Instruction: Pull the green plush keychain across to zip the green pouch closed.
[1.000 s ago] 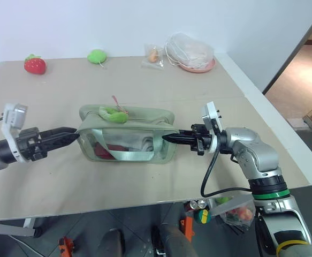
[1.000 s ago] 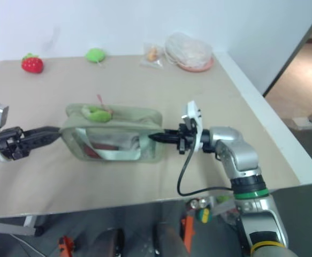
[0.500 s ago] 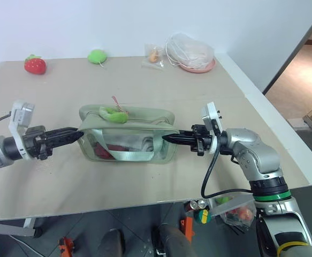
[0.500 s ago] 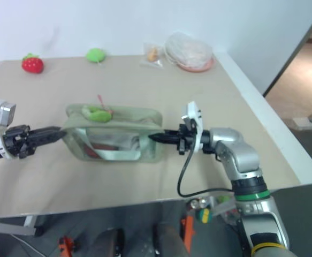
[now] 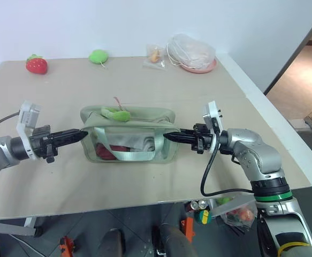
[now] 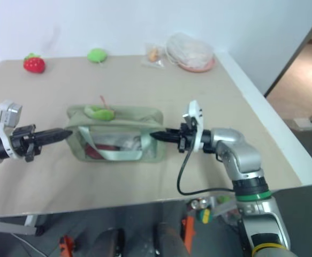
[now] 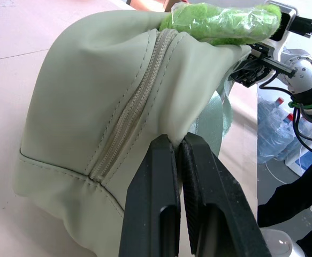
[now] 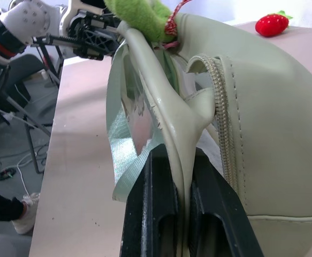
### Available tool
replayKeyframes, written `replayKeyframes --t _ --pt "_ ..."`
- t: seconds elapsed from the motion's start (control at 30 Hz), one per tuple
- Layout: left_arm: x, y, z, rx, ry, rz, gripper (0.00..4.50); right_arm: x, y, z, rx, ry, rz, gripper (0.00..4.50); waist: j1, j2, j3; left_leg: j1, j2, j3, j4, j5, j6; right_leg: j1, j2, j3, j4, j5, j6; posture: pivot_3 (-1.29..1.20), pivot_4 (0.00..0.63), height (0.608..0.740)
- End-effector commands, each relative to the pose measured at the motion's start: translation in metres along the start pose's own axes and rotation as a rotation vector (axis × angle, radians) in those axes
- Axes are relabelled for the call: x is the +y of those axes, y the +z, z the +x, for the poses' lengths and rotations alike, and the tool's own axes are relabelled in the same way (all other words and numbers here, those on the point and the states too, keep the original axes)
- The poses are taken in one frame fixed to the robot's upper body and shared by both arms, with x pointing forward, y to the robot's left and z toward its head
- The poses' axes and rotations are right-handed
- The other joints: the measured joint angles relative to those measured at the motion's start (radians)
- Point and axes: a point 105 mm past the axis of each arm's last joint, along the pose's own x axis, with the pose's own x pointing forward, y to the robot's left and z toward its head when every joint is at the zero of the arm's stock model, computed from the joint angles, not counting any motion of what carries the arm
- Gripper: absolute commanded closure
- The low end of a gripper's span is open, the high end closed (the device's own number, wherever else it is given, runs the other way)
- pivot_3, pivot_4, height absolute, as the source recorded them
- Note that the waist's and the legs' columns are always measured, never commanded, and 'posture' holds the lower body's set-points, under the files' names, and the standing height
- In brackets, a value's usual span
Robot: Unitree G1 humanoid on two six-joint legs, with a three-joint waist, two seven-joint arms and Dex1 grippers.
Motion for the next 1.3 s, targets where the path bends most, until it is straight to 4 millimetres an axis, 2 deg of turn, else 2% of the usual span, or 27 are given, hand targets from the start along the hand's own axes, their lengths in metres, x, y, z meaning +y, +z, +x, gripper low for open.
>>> replayKeyframes --t 0.03,0.17,0.23,0.27,0.33,0.37,0.43,0.5,0.67,0.93,1.13,1.3 --pt "-0.007 -0.002 0.008 0.019 -0.032 0.014 4.50 0.009 0.013 -0.010 -0.013 0.013 -0.041 2.79 0.006 0.000 0.000 0.000 0.000 0.000 0.000 0.000 0.000 0.000 0.000 0.000 0.000 0.000 0.000 0.00 0.150 0.740" --pt "-0.008 -0.002 0.009 0.019 -0.033 0.015 4.50 0.003 0.018 -0.022 -0.007 -0.053 -0.074 1.41 0.010 0.000 0.000 0.000 -0.001 0.000 0.000 0.000 0.000 0.000 -0.001 0.000 0.000 0.000 0.000 0.00 0.150 0.740" --pt "-0.008 -0.002 0.009 0.019 -0.033 0.015 4.50 -0.005 0.036 -0.035 -0.059 -0.121 -0.113 0.73 0.011 0.000 0.000 0.000 -0.001 0.000 0.000 0.000 0.000 0.000 -0.001 0.001 0.000 0.000 0.001 0.00 0.150 0.740" --pt "-0.008 -0.002 0.009 0.019 -0.034 0.014 4.50 -0.008 0.055 -0.041 -0.119 -0.141 -0.133 0.73 0.013 0.000 0.000 0.000 -0.001 0.000 0.000 0.000 0.000 0.000 -0.001 0.001 0.000 0.000 0.001 0.00 0.150 0.740" --pt "-0.009 -0.003 0.009 0.018 -0.035 0.012 4.50 -0.008 0.075 -0.047 -0.185 -0.151 -0.149 0.73 0.015 0.000 0.000 0.000 -0.001 0.000 0.001 0.000 0.000 0.000 0.000 0.001 0.000 0.000 0.001 0.00 0.150 0.740" --pt "-0.008 -0.002 0.010 0.018 -0.036 0.012 4.50 -0.005 0.091 -0.045 -0.227 -0.126 -0.178 0.73 0.015 0.000 0.000 0.000 -0.001 0.001 0.001 0.000 0.000 0.000 0.000 0.001 0.000 0.000 0.001 0.00 0.150 0.740" --pt "-0.008 -0.002 0.010 0.018 -0.038 0.013 4.50 0.002 0.112 -0.038 -0.272 -0.077 -0.220 0.73 0.015 0.000 0.000 0.000 -0.001 0.001 0.000 0.000 0.000 0.000 0.000 0.001 0.000 0.000 0.001 0.00 0.150 0.740" --pt "-0.007 -0.002 0.011 0.018 -0.037 0.015 4.50 0.009 0.119 -0.023 -0.281 -0.010 -0.236 0.73 0.015 0.000 0.000 0.001 -0.001 0.001 0.000 0.000 0.000 0.000 0.001 0.001 0.000 0.000 0.001 0.00 0.150 0.740" --pt "-0.006 -0.001 0.013 0.007 -0.039 0.018 4.50 0.023 0.102 0.020 -0.182 0.128 -0.270 0.73 0.017 0.000 0.000 0.000 0.001 -0.001 0.000 0.000 0.000 0.000 0.001 -0.001 0.000 0.000 0.000 0.00 0.150 0.740" --pt "-0.008 -0.002 0.010 -0.002 -0.036 0.019 4.50 0.031 0.091 0.062 -0.145 0.233 -0.302 0.73 0.018 0.000 0.000 -0.001 0.000 0.000 0.001 0.000 0.000 0.000 -0.001 0.001 0.000 0.000 0.000 0.00 0.150 0.740" --pt "-0.009 -0.002 0.009 -0.008 -0.030 0.020 4.50 0.028 0.081 0.083 -0.106 0.262 -0.316 0.73 0.018 0.000 0.000 0.000 0.001 0.000 0.000 0.000 0.000 0.000 0.000 0.000 0.000 0.000 0.000 0.00 0.150 0.740" --pt "-0.010 -0.003 0.009 -0.014 -0.029 0.018 4.50 0.023 0.070 0.090 -0.058 0.256 -0.326 0.73 0.018 0.000 0.000 -0.001 0.001 -0.001 0.000 0.000 0.000 0.000 0.000 -0.001 0.000 0.000 -0.001 0.00 0.150 0.740"
